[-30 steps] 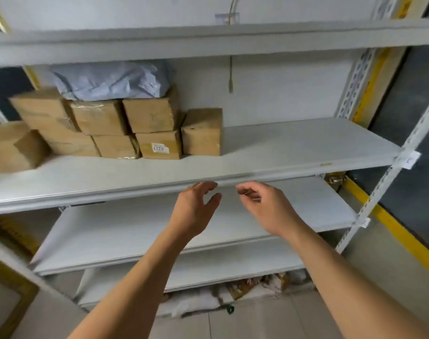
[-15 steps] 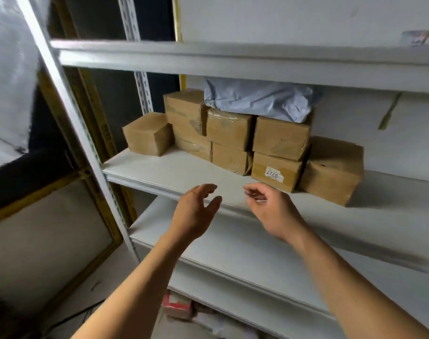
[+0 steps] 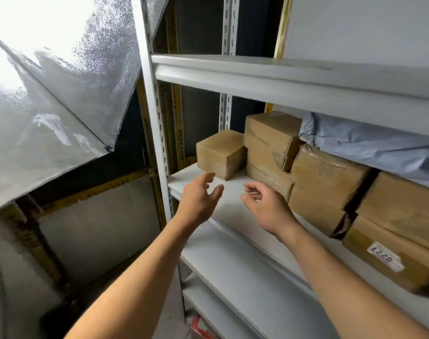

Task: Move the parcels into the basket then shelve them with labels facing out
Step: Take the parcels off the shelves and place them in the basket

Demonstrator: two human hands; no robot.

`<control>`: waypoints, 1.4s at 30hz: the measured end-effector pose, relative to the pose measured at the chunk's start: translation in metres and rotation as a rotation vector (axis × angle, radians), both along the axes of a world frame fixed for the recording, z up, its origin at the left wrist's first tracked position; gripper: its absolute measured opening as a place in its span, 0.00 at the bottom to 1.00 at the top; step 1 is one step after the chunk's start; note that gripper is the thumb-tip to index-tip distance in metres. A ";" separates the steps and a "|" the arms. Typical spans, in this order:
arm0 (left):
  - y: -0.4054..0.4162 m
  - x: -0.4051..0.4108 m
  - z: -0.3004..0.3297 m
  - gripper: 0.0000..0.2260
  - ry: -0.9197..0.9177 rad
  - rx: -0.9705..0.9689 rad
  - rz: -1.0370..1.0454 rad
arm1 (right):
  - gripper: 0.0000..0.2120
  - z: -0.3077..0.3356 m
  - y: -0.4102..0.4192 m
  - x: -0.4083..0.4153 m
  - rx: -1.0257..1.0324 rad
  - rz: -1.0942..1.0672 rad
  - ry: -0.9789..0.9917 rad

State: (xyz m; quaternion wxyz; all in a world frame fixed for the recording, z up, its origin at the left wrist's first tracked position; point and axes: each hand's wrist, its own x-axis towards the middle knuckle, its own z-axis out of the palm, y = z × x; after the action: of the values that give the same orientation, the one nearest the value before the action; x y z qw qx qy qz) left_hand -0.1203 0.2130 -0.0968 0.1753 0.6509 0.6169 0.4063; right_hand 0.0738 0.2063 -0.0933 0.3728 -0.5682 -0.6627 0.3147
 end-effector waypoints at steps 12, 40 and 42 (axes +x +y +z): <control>0.176 -0.055 0.009 0.37 -0.154 -0.030 0.038 | 0.46 -0.006 0.144 -0.087 -0.155 -0.301 0.204; 0.068 -0.050 -0.018 0.30 -0.351 0.075 -0.071 | 0.24 -0.027 0.078 -0.063 -0.025 -0.003 0.533; 0.040 -0.040 -0.015 0.26 -0.401 0.087 -0.078 | 0.24 -0.025 0.057 -0.051 -0.011 0.043 0.552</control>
State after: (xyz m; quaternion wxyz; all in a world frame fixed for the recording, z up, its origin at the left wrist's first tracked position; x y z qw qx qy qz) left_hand -0.1606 0.2525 -0.1123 0.2819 0.5875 0.5257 0.5467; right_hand 0.0231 0.2629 -0.1179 0.5291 -0.4488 -0.5464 0.4691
